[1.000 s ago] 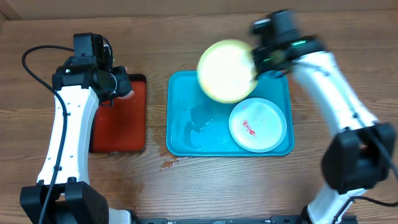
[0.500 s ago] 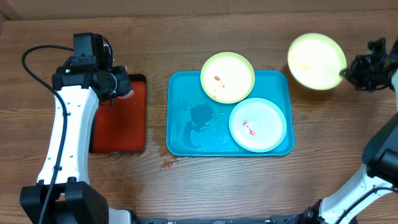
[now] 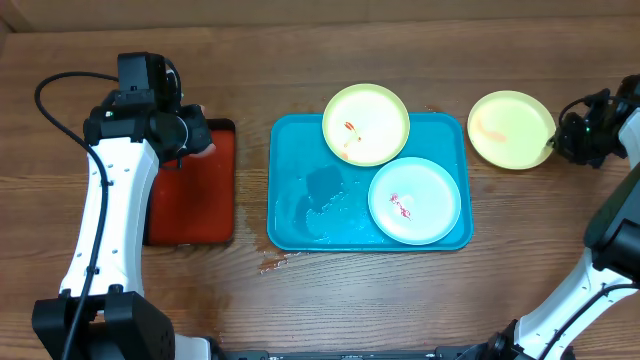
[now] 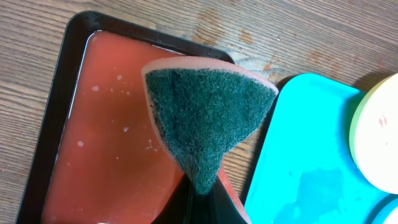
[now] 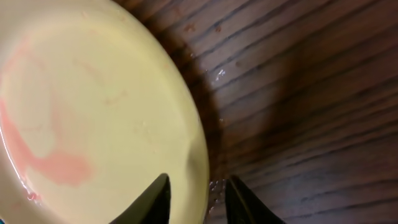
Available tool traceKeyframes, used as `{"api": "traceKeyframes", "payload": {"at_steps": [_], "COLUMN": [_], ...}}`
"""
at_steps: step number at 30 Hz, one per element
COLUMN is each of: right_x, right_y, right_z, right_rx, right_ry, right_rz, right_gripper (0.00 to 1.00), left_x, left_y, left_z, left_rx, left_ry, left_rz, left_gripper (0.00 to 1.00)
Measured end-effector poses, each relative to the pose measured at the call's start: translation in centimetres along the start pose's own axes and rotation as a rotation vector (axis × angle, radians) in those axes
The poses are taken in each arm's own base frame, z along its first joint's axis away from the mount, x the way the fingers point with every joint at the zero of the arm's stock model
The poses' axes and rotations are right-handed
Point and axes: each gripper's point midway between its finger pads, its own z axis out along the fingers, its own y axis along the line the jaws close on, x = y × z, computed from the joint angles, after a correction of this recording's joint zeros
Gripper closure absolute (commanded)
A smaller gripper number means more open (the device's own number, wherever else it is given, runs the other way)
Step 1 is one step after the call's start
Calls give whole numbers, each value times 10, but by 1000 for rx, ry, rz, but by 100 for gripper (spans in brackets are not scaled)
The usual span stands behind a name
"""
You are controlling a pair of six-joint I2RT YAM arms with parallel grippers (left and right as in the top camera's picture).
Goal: Clean dirty plates on tray and stack at the side
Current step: 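Set the yellow plate down on the table right of the tray, then move the right gripper to the remaining yellow plate on the tray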
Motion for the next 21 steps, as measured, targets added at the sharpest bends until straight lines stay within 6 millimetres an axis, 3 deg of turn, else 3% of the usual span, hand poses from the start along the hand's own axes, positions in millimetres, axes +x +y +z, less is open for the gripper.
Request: {"api": "traceKeyframes", "payload": {"at_steps": [3,6,9,12,15,18,21], "right_x": [7,-6,-25,-36,-18,9,32], "right_y": [14,41,93,163,241,292,325], "right_z": [-6,-22,-48,-73,-78,-63,-38], "right_rx": [-5,-29,-109,-197,-278,-317,-317], "right_ry": [47,23,-56,-167,-220,-218,-211], "right_rz": [-30,-92,-231,-440,-672,-832,-952], "right_gripper": [64,59,48,40,39,39,39], "left_x": [0,-1,-1,-1,-1,-1,-1], "left_y": [0,0,0,0,-1,-1,-2], "left_z": [0,0,0,0,0,0,0], "left_rx": [1,1,2,2,6,7,9], "left_ry": [-2,-3,-5,-5,-4,-4,-3], "left_rz": [0,0,0,0,0,0,0], "left_gripper": [96,96,96,96,96,96,96]}}
